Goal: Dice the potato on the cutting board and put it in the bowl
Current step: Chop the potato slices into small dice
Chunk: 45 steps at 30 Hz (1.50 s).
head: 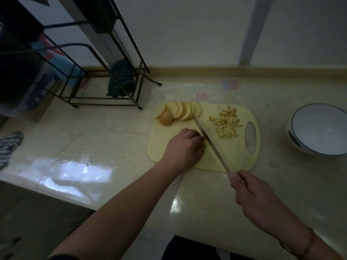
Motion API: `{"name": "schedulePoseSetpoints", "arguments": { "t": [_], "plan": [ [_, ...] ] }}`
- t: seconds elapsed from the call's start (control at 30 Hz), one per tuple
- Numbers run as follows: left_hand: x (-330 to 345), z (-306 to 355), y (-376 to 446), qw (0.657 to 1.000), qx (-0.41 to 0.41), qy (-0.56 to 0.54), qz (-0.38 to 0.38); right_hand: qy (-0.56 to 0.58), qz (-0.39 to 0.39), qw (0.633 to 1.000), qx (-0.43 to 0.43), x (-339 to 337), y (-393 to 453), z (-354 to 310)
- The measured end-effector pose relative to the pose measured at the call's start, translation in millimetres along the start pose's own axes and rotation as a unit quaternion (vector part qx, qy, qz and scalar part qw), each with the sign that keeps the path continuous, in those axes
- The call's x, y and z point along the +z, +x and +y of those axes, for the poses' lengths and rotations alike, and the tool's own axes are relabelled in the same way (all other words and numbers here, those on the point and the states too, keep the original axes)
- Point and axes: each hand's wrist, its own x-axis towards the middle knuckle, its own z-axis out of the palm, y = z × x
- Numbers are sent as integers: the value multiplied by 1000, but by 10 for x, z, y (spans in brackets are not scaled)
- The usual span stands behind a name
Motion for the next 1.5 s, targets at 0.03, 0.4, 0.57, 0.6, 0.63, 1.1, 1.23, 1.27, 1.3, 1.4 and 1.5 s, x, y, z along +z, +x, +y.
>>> {"name": "schedulePoseSetpoints", "arguments": {
  "t": [0.03, 0.4, 0.57, 0.6, 0.63, 1.1, 1.23, 1.27, 1.3, 1.4, 1.5],
  "plan": [
    [-8, 0, 6, 1000, 4, -3, -1, -2, 1, 1000, -2, -3, -14, 4],
    [11, -80, 43, 999, 32, -22, -7, -42, 10, 999, -25, 5, 22, 94],
    [5, -85, 43, 999, 40, -24, -5, -47, 9, 999, -26, 46, 41, 120],
    [6, -83, 44, 999, 41, -22, -5, -49, 7, 998, -25, 52, 52, 123],
    [4, -82, 50, 999, 43, -21, -5, -51, 4, 998, -23, 58, 68, 119],
    [20, -98, 36, 998, 61, -15, 7, -18, 12, 1000, 3, -79, 198, 166],
    [13, -100, -11, 998, 55, -34, 2, -17, 15, 1000, 2, -27, 173, 162],
    [-1, -112, -29, 998, 54, -39, -3, -12, 14, 1000, 5, -21, 160, 157],
    [-13, -126, -49, 998, 54, -42, -7, -7, 14, 1000, 6, -20, 145, 155],
    [-23, -141, -78, 998, 47, -45, -13, -3, 11, 1000, -5, -17, 103, 141],
    [-29, -127, -64, 998, 37, -47, -8, -11, 7, 1000, -18, 3, 75, 110]
  ]
}}
